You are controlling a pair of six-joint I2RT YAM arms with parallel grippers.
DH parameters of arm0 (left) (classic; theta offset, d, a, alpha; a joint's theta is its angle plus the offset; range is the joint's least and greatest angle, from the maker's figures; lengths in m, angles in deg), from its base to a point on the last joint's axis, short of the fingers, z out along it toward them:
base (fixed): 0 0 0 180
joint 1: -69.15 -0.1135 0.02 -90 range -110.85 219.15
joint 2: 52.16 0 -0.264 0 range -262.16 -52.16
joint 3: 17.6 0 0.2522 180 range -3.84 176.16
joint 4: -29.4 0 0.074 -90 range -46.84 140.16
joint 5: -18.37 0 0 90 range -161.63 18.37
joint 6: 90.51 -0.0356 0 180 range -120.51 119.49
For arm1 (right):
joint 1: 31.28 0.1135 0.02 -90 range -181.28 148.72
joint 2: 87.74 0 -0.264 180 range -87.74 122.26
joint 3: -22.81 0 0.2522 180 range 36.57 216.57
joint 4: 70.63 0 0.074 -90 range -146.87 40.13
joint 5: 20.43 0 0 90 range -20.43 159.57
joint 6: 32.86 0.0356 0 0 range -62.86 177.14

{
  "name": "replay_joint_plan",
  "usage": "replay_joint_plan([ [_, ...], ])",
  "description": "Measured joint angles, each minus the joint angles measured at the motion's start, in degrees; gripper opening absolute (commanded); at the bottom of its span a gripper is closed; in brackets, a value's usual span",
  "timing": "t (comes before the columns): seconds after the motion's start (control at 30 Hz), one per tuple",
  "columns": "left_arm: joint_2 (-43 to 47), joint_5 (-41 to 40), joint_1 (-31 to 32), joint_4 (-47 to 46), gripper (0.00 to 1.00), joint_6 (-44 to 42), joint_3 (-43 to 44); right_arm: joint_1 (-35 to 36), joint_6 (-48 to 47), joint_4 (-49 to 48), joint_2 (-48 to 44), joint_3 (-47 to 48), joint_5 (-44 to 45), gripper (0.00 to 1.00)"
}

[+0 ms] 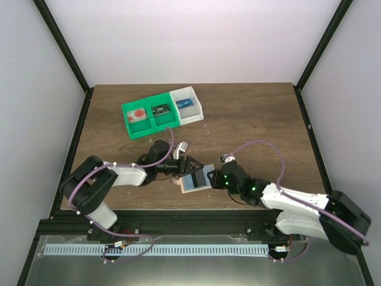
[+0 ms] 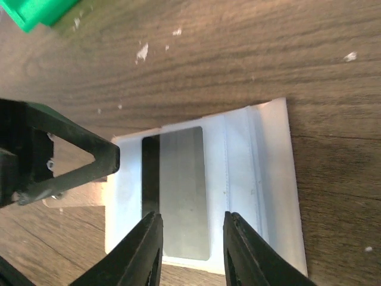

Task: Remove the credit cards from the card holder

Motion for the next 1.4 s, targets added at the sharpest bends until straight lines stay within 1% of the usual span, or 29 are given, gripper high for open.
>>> replay_joint_plan([
  [0.1,2.29,-1.38,-0.20,4.59,0.70,-2.08,0.55,0.00,-0.33,3.17,-5.03,0.04,1.09,0.34],
  [0.23,5.05,-2.71,-0.66,6.45,0.70,-2.67,-0.70,-0.02,-1.42,4.35,-6.19,0.44,1.18,0.35],
  [0.43,6.71,-5.35,-0.92,8.59,0.55,-2.80,-3.93,-1.97,-4.31,4.48,0.07,2.45,-0.85,0.29],
  [0.5,6.71,-6.10,-0.92,9.22,0.48,-3.06,-4.50,-3.34,-5.27,4.00,1.77,2.49,-2.38,0.29],
  [0.57,6.71,-6.73,-0.92,9.31,0.46,-3.17,-4.96,-4.74,-6.21,3.67,3.54,2.80,-3.65,0.29],
  [0.7,6.67,-7.08,-0.92,9.11,0.47,-2.86,-5.68,-6.29,-7.74,3.15,8.11,4.00,-5.49,0.27],
  [0.9,5.31,-8.02,-0.92,8.76,0.48,-2.86,-5.86,-6.45,-8.09,0.22,13.18,4.09,-7.98,0.19],
  [1.17,4.76,-9.68,-0.90,8.50,0.46,-2.84,-6.82,-6.49,-6.86,-5.07,14.80,2.80,-10.45,0.15],
  [1.23,4.44,-9.84,-0.81,8.33,0.45,-2.80,-6.84,-6.49,-6.56,-5.25,14.71,2.69,-10.86,0.15],
  [1.3,4.17,-10.03,-0.61,8.31,0.44,-2.80,-6.84,-6.47,-6.36,-4.61,14.23,2.69,-11.52,0.17],
  [1.4,3.98,-10.38,-0.42,8.39,0.44,-2.73,-6.84,-6.38,-6.19,-1.42,11.80,2.69,-12.02,0.20],
])
